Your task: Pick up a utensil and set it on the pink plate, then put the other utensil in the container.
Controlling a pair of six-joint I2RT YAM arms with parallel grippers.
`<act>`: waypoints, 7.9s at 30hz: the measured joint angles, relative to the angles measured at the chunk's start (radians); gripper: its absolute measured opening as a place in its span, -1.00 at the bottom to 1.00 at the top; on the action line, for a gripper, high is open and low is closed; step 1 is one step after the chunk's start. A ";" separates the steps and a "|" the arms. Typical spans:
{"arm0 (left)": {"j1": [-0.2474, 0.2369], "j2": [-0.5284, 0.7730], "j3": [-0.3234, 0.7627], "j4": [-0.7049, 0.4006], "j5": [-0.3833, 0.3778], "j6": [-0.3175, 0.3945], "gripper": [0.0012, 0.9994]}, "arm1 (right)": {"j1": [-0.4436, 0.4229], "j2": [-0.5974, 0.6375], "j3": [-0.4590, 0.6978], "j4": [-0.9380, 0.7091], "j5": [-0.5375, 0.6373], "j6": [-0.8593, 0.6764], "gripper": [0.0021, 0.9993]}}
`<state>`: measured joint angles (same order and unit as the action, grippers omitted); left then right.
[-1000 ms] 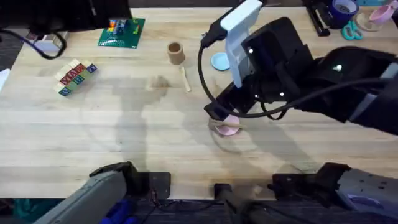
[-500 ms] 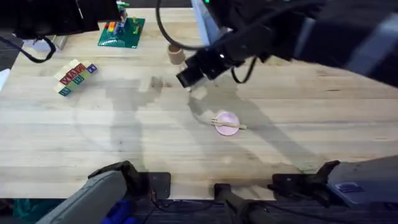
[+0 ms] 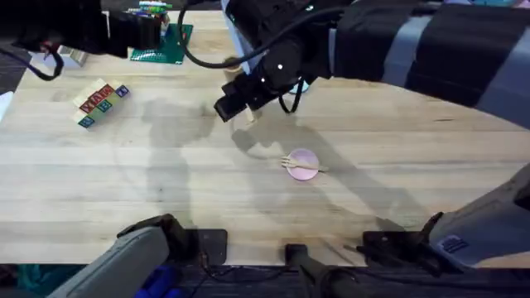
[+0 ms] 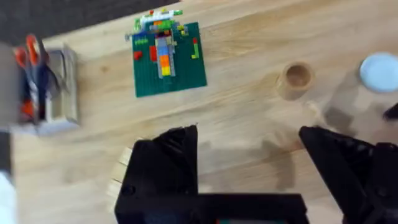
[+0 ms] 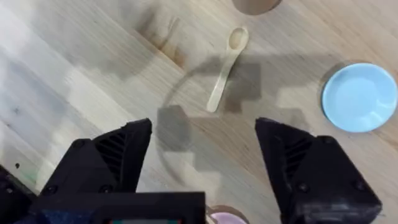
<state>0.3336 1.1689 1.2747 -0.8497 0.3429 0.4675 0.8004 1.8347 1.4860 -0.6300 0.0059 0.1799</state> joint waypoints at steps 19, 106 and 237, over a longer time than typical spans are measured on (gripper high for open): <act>0.252 0.402 0.004 0.008 0.545 0.766 0.98 | 0.000 0.001 0.000 0.003 0.001 0.068 0.99; 0.266 0.854 0.009 0.214 0.892 0.966 0.99 | 0.036 0.265 0.026 0.224 0.192 0.205 0.99; 0.266 0.854 0.009 0.214 0.892 0.966 0.99 | -0.310 0.474 0.029 1.373 -0.703 -0.227 -0.93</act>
<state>0.5999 2.0227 1.2839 -0.6353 1.2350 1.4338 0.4907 2.3091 1.5146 0.7429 -0.6975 -0.0475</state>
